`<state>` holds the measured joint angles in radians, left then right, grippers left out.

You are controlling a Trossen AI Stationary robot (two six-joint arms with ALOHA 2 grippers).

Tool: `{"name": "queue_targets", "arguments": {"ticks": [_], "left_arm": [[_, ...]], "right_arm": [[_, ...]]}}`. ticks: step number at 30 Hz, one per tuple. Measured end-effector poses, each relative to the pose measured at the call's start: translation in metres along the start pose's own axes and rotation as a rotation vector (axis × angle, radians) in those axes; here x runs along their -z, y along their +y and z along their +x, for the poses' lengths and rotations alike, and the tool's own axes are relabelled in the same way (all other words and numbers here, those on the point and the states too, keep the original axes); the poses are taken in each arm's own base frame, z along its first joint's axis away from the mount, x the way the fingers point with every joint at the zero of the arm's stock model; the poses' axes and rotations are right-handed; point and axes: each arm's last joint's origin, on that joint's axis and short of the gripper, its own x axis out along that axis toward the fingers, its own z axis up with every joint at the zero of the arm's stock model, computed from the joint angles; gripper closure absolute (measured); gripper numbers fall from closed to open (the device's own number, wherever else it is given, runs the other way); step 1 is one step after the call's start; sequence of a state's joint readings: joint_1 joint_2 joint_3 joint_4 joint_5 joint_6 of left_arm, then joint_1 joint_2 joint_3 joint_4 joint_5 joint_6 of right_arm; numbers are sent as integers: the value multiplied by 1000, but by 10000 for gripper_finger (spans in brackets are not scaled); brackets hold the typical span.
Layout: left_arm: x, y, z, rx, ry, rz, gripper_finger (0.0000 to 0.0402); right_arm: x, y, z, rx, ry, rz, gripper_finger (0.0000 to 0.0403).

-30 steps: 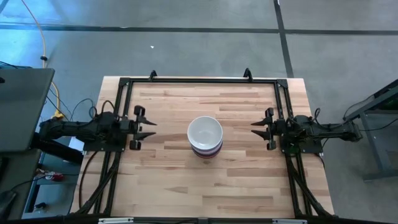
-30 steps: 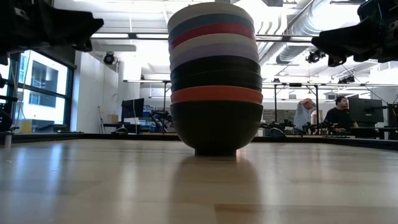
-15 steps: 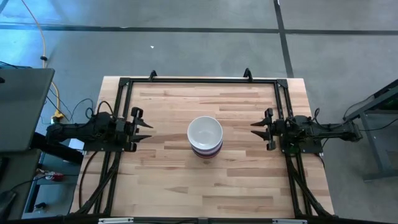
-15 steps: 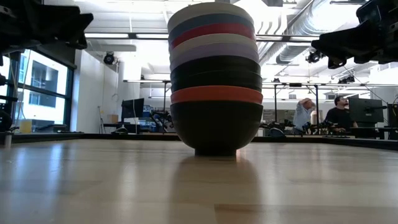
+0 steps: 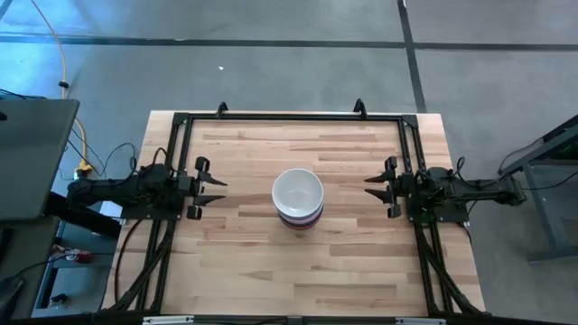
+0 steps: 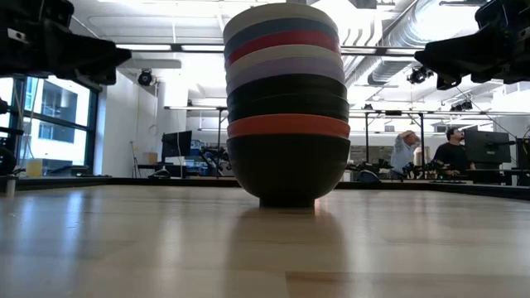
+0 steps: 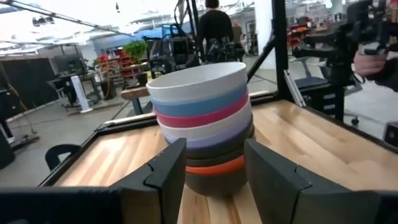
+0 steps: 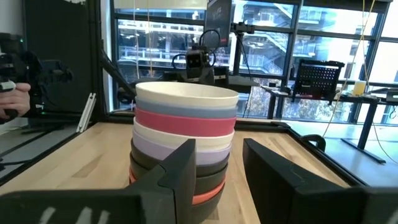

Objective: Nest bowls inside each other
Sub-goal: Return to Home Position

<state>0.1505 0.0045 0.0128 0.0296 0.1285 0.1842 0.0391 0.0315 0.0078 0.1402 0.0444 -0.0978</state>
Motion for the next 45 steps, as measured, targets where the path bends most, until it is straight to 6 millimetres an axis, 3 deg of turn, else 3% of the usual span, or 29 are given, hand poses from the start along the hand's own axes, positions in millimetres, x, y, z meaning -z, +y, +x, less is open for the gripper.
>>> {"name": "queue_targets", "arguments": {"ticks": [16, 25, 45], "left_arm": [[5, 3, 1, -132, 68, -46, 252], [5, 3, 1, -135, 67, -96, 252], [5, 3, 1, -133, 66, -106, 252]], "right_arm": [[0, -2, 0, 61, 4, 5, 277], [10, -2, -1, 97, 104, 27, 277], [10, -1, -1, 57, 111, 30, 277]]}}
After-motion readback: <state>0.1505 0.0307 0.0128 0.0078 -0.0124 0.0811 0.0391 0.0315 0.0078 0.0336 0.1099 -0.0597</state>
